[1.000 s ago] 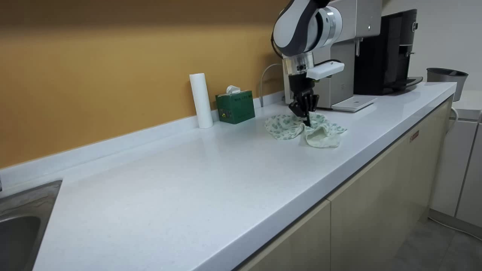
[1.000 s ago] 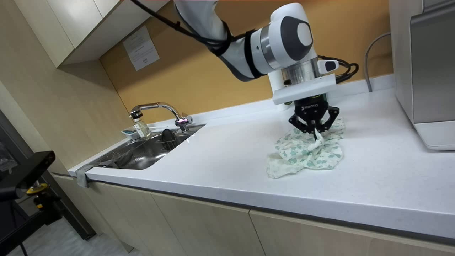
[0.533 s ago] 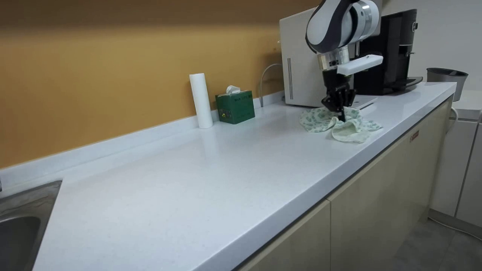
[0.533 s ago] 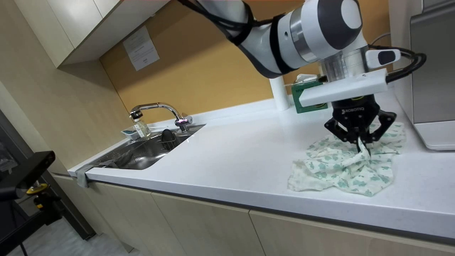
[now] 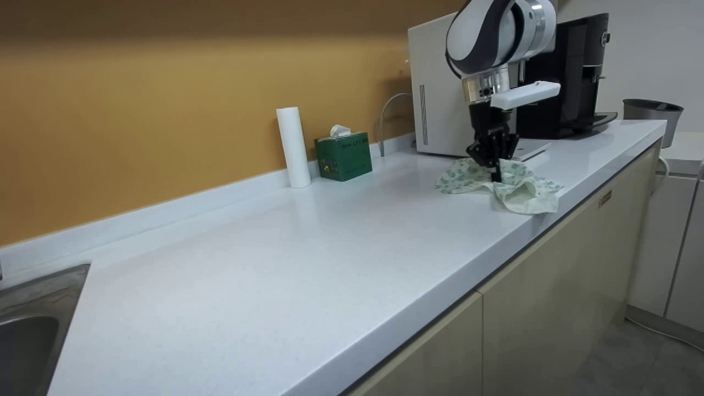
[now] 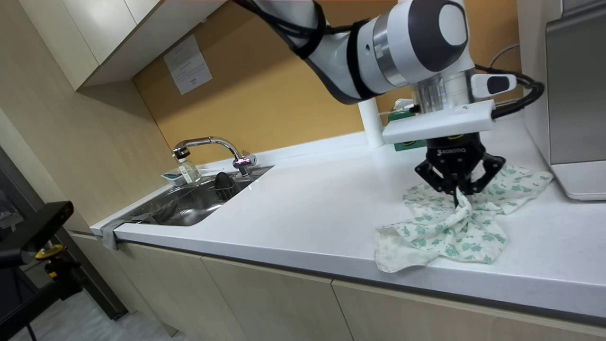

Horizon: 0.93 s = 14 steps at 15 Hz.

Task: Use the towel to wipe the counter

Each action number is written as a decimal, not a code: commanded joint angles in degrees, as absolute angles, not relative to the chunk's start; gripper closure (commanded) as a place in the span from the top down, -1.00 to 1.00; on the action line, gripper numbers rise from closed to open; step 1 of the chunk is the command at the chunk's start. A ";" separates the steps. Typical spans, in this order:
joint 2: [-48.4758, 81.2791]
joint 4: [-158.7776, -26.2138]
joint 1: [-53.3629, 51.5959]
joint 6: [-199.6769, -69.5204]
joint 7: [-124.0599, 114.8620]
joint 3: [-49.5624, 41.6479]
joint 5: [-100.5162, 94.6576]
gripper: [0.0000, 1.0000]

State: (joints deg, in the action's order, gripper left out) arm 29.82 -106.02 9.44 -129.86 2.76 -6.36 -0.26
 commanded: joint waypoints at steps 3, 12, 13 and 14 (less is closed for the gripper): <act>34.01 -104.93 6.70 -128.74 9.00 1.94 4.53 -0.98; 34.88 -103.14 4.45 -125.10 12.08 3.83 7.08 -0.98; 34.09 -103.96 4.98 -125.76 11.08 2.78 7.57 -0.98; 33.41 -104.71 5.51 -126.25 10.21 1.83 7.93 -0.98</act>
